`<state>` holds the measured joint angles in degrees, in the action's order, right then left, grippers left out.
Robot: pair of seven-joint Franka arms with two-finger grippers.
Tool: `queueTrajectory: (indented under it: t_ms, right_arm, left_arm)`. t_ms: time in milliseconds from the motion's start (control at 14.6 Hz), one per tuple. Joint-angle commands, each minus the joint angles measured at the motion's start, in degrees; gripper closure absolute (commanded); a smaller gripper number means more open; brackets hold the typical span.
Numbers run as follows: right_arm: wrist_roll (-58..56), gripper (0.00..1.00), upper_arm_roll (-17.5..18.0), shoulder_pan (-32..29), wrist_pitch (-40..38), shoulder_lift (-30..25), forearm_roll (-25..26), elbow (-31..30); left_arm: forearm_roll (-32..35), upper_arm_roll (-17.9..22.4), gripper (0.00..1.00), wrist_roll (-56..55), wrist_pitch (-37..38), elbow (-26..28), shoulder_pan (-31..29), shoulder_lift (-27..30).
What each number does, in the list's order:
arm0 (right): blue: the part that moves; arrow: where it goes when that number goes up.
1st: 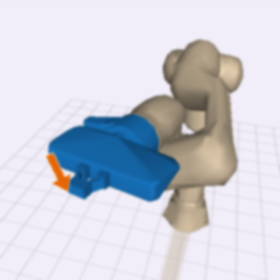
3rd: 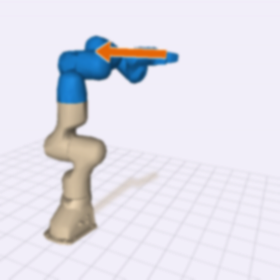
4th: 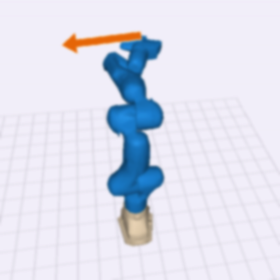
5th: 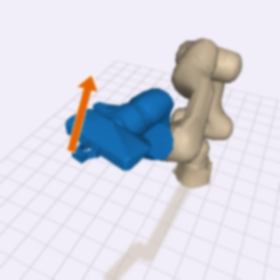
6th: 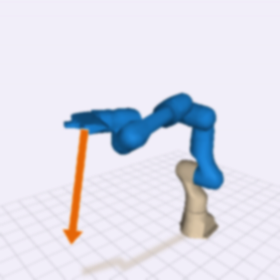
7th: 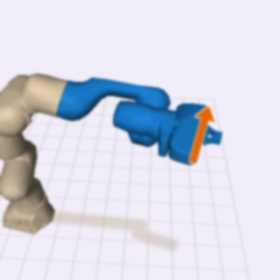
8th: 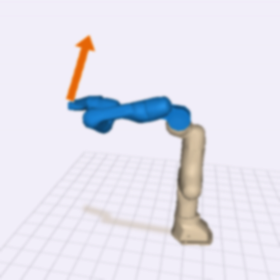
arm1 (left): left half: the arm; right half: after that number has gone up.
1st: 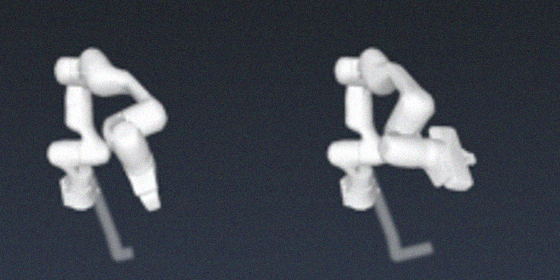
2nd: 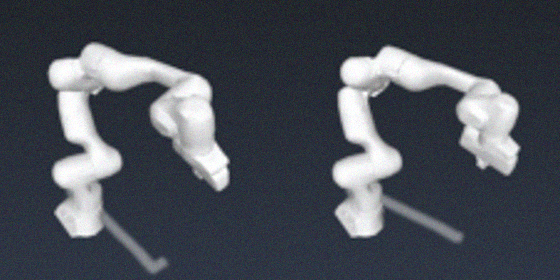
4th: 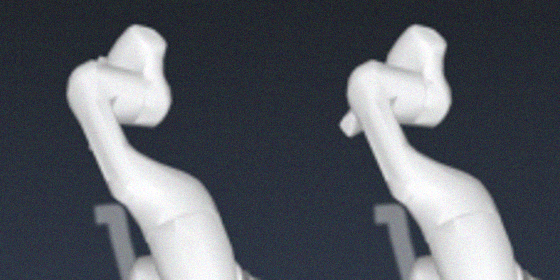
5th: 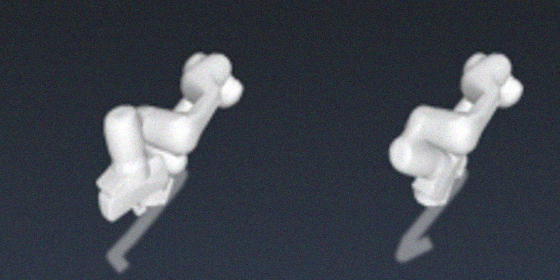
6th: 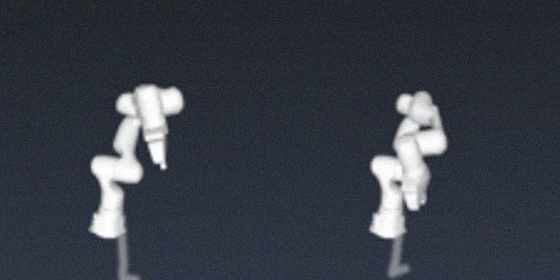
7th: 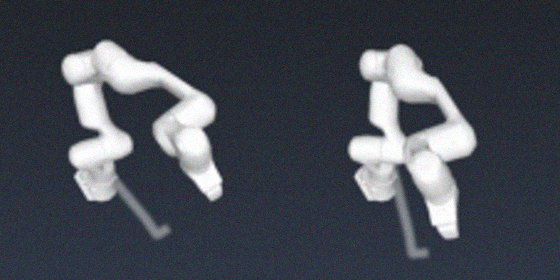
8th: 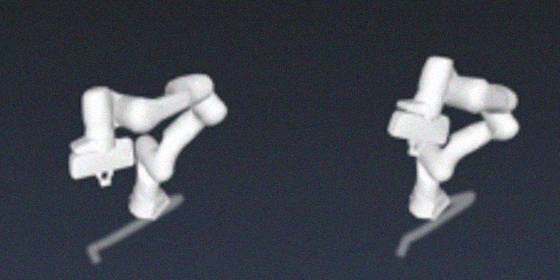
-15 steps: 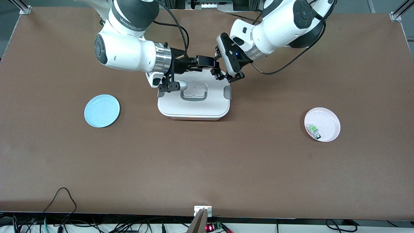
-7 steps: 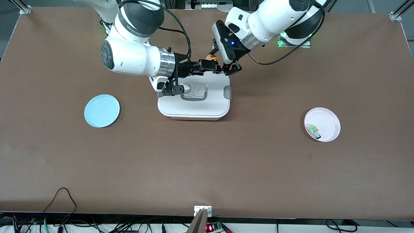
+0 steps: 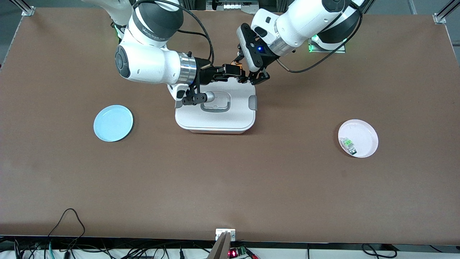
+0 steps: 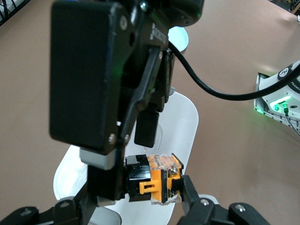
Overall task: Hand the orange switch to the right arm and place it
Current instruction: 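Close the right gripper on the switch held by the left gripper, then open the left gripper and withdraw it while the right gripper pulls away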
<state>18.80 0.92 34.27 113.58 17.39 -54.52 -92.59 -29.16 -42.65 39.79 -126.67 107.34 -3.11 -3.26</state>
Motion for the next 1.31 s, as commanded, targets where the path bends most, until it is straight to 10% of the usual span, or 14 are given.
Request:
queueTrajectory:
  t_ms: [0,756,1100,1168,1237]
  right_arm:
    - [0.27,0.27,0.22,0.27,-0.38,-1.65,0.73,-1.45]
    - [2.3,0.94,1.28,0.18,-0.38,-2.8,1.16,-1.19]
    - [2.21,0.99,1.28,0.18,-0.38,-2.8,1.25,-0.84]
    - [2.3,0.99,1.28,0.18,-0.38,-2.8,1.25,-0.75]
    - [2.3,0.99,1.28,0.18,-0.38,-2.8,1.25,-0.66]
  left_arm:
    - [1.39,0.12,1.0,0.54,0.81,-0.29,-0.67,0.89]
    - [1.39,0.47,1.0,1.16,0.81,-0.29,-0.67,0.89]
    - [1.21,0.47,1.0,0.72,1.51,-0.29,-0.75,1.06]
    - [1.21,0.47,0.78,0.64,1.69,-0.29,-0.75,1.15]
    - [1.13,0.47,0.1,0.11,2.04,-0.38,-0.75,1.33]
